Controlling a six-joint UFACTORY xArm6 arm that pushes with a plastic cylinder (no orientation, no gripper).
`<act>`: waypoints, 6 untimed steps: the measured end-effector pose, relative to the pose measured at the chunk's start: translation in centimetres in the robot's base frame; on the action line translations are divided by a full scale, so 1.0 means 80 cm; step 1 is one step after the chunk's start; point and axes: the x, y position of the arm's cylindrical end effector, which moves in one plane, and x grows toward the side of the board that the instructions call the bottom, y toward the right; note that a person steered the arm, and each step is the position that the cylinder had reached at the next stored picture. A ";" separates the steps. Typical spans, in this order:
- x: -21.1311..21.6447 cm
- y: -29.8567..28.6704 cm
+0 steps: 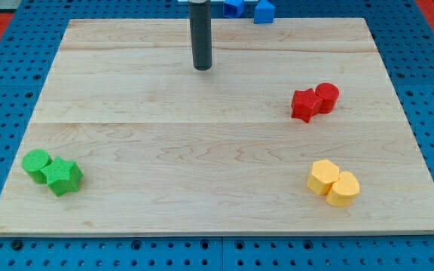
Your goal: Move your arm towards the center left
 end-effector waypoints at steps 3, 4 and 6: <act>0.101 0.030; 0.159 -0.001; 0.155 -0.223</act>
